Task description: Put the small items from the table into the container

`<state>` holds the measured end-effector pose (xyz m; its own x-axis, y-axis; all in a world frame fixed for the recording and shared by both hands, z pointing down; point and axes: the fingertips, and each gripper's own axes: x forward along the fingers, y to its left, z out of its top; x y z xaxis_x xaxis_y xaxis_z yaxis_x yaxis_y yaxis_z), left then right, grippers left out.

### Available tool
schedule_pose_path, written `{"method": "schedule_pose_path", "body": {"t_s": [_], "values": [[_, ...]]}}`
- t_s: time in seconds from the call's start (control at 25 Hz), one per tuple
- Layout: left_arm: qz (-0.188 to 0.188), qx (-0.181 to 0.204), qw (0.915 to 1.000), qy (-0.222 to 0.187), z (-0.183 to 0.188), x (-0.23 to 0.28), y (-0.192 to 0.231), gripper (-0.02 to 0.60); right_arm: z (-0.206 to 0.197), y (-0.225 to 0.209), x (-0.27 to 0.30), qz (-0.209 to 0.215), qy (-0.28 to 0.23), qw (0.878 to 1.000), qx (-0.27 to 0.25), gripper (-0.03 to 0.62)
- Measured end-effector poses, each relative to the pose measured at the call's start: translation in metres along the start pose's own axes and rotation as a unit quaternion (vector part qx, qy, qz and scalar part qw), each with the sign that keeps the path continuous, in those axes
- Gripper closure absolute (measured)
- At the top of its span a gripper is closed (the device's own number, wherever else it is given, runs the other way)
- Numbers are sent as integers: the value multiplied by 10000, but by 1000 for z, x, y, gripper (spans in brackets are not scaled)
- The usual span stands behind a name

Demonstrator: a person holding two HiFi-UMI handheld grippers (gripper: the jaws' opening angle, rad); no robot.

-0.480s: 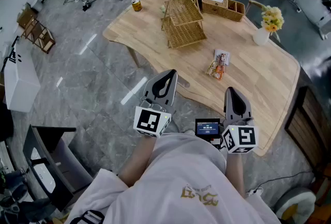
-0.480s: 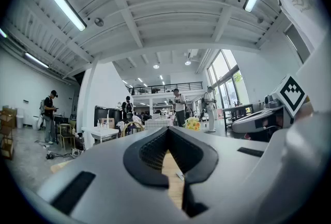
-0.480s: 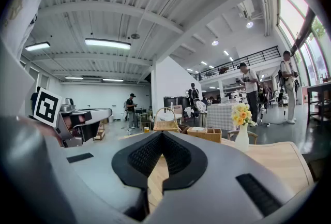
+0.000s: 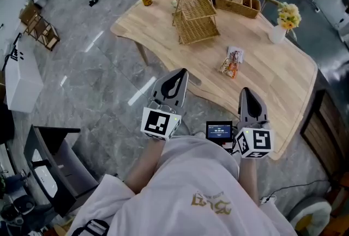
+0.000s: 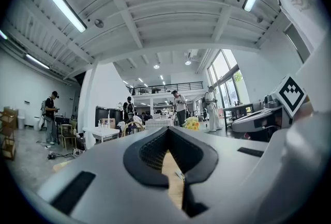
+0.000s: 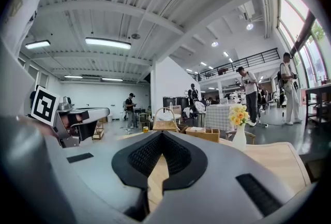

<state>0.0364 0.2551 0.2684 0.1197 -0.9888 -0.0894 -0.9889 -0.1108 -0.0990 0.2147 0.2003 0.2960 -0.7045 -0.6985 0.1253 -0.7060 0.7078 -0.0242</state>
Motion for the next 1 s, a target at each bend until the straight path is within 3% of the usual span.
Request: {"method": "schedule_pose_path", "body": {"t_s": [0.16, 0.52, 1.0], "values": [[27, 18, 10000, 43, 1, -5, -4, 588, -3, -3, -5, 29, -7, 9997, 235, 576], [274, -46, 9995, 145, -6, -13, 1, 588, -8, -3, 3, 101, 155, 9998, -21, 576], [448, -19, 9987, 223, -19, -8, 45, 588, -10, 10, 44, 126, 130, 9998, 126, 576]]}}
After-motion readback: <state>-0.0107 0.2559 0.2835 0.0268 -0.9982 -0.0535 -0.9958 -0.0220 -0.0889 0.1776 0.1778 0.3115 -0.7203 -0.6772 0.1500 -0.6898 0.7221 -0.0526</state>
